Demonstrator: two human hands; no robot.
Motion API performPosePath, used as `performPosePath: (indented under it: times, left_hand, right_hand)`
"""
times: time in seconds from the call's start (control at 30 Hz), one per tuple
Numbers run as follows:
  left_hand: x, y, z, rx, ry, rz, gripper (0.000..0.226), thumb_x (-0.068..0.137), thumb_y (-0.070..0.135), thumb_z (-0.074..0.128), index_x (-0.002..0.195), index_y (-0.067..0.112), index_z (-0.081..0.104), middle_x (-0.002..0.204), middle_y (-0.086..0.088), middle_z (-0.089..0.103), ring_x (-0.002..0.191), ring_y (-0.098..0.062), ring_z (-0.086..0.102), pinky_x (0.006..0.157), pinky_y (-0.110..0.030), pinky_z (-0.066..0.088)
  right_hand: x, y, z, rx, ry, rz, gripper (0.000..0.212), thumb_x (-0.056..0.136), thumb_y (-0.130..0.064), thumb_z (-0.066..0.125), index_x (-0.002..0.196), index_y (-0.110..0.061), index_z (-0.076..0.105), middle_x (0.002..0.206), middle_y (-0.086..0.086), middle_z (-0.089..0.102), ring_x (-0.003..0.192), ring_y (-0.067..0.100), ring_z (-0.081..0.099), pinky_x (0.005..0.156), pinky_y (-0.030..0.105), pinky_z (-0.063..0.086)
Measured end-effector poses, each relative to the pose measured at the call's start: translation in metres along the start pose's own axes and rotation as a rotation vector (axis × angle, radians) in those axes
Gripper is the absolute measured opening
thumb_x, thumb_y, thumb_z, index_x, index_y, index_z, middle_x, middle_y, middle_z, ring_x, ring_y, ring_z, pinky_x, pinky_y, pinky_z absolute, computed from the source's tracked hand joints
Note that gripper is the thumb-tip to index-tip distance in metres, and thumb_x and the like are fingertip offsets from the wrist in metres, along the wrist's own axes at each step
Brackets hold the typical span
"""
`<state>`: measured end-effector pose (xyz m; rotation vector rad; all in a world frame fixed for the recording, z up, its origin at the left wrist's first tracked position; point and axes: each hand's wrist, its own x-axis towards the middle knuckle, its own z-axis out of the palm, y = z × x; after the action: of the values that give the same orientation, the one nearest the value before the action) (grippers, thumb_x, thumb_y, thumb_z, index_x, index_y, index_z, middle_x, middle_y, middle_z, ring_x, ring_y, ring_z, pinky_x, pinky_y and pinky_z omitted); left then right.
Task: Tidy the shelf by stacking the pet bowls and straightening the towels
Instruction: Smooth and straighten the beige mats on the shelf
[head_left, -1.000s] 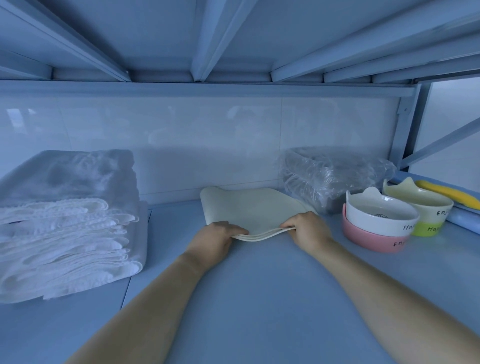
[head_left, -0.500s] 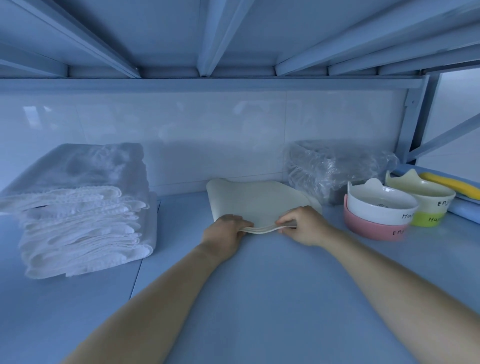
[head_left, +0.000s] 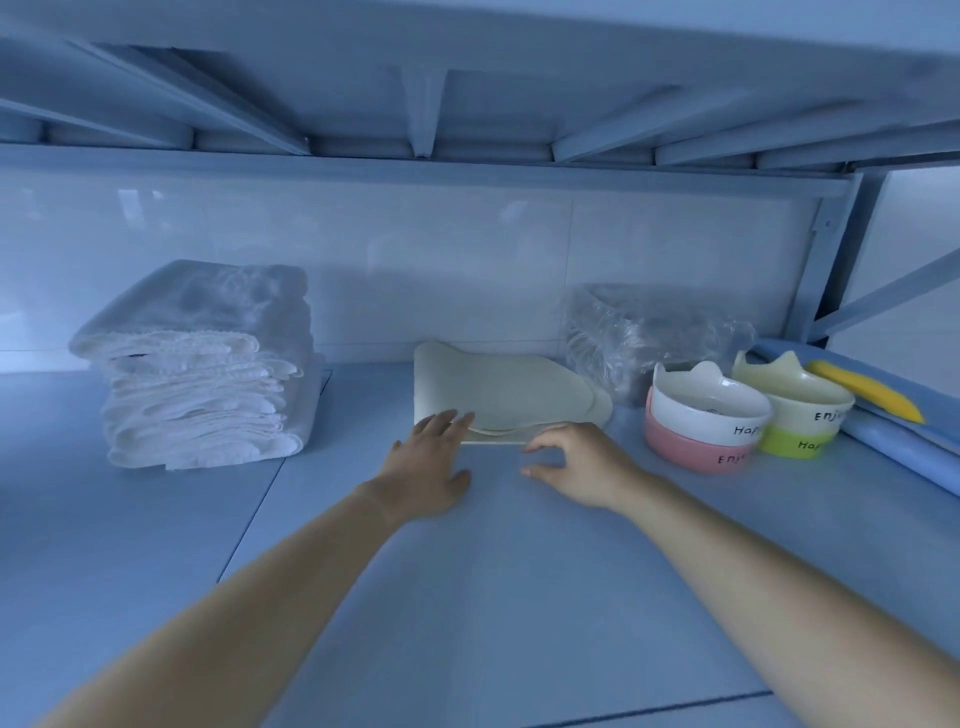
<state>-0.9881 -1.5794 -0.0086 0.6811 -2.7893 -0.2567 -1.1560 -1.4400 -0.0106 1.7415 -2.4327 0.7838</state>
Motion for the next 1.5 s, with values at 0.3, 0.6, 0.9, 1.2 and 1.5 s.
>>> performPosePath:
  times: [0.3, 0.6, 0.9, 1.2, 1.5]
  left_hand:
    - [-0.066, 0.057, 0.016, 0.014, -0.052, -0.068, 0.058, 0.093, 0.049, 0.036, 0.144, 0.028, 0.022, 0.151, 0.005, 0.028, 0.137, -0.017, 0.026, 0.109, -0.047, 0.024]
    - [-0.120, 0.061, 0.005, 0.037, -0.031, -0.110, 0.048, 0.092, 0.045, 0.041, 0.135, 0.024, 0.040, 0.142, 0.005, 0.041, 0.128, -0.018, 0.040, 0.103, -0.039, 0.037]
    - [-0.178, -0.002, -0.027, 0.048, -0.013, -0.212, 0.035, 0.092, 0.040, 0.045, 0.123, 0.026, 0.053, 0.131, 0.004, 0.050, 0.122, -0.017, 0.045, 0.099, -0.038, 0.040]
    - [-0.210, -0.092, -0.058, 0.045, 0.038, -0.285, 0.033, 0.089, 0.039, 0.049, 0.121, 0.031, 0.055, 0.128, 0.005, 0.052, 0.119, -0.018, 0.049, 0.097, -0.039, 0.042]
    - [-0.205, -0.207, -0.105, 0.053, 0.242, -0.199, 0.035, 0.087, 0.033, 0.053, 0.122, 0.031, 0.053, 0.131, 0.008, 0.047, 0.111, -0.017, 0.052, 0.078, -0.027, 0.044]
  right_hand:
    - [-0.072, -0.013, -0.003, 0.066, -0.010, -0.058, 0.029, 0.081, -0.034, 0.068, 0.106, -0.020, 0.067, 0.113, -0.003, 0.065, 0.108, 0.014, 0.056, 0.094, 0.029, 0.043]
    - [-0.100, -0.041, 0.001, 0.127, -0.061, -0.118, 0.028, 0.080, -0.038, 0.067, 0.104, -0.025, 0.067, 0.113, -0.007, 0.065, 0.108, 0.012, 0.056, 0.094, 0.030, 0.044]
    - [-0.082, -0.114, 0.030, 0.177, -0.114, -0.226, 0.027, 0.079, -0.040, 0.067, 0.104, -0.029, 0.067, 0.116, -0.007, 0.064, 0.112, 0.011, 0.054, 0.095, 0.027, 0.042]
    - [-0.043, -0.202, 0.074, 0.197, -0.117, -0.287, 0.025, 0.081, -0.035, 0.068, 0.103, -0.025, 0.068, 0.114, -0.006, 0.065, 0.110, 0.012, 0.055, 0.095, 0.027, 0.042]
    - [0.023, -0.279, 0.118, 0.183, 0.128, -0.265, 0.053, 0.079, -0.021, 0.069, 0.128, -0.025, 0.051, 0.135, -0.004, 0.042, 0.122, 0.015, 0.044, 0.093, 0.023, 0.038]
